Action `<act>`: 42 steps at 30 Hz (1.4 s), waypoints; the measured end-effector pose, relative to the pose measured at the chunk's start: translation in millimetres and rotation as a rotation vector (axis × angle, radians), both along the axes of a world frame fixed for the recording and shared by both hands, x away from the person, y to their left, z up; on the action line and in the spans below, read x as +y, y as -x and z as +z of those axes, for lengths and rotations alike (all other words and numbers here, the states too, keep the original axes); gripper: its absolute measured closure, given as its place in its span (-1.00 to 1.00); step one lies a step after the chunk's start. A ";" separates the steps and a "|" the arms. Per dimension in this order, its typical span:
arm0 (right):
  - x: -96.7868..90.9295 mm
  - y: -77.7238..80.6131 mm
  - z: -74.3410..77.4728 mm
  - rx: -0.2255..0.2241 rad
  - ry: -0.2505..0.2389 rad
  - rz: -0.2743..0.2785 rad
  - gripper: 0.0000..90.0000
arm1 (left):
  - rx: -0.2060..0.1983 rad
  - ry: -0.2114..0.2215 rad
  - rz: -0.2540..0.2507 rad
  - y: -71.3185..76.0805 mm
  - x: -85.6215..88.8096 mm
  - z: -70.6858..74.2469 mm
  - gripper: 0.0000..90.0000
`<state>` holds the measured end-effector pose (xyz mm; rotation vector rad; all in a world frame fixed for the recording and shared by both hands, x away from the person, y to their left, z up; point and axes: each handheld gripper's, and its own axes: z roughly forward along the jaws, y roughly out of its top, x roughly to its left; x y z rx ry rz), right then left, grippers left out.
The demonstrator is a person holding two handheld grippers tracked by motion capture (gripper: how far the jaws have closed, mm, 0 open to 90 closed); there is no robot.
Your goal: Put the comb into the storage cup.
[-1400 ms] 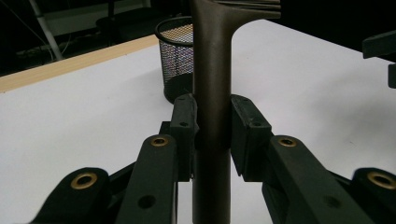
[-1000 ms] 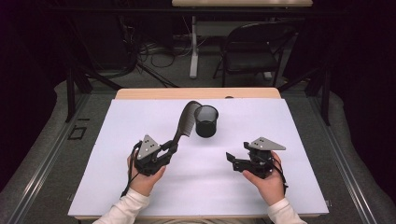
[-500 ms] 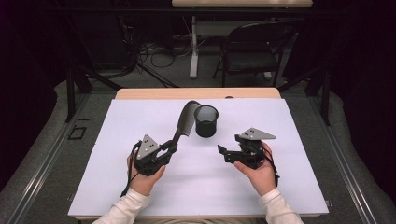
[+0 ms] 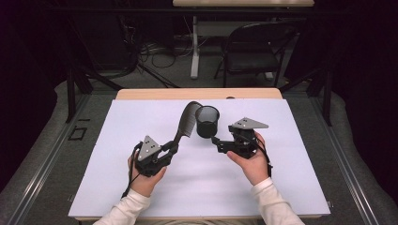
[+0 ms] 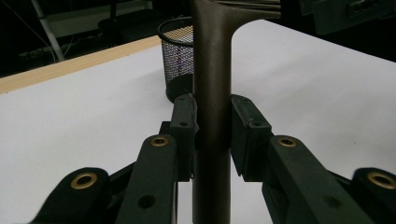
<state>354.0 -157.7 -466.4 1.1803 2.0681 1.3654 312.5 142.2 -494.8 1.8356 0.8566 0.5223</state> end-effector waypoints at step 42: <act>7.4 -3.4 11.9 0.109 -0.184 0.070 -0.61 | -0.010 -0.017 0.014 1.2 -5.5 -12.0 0.62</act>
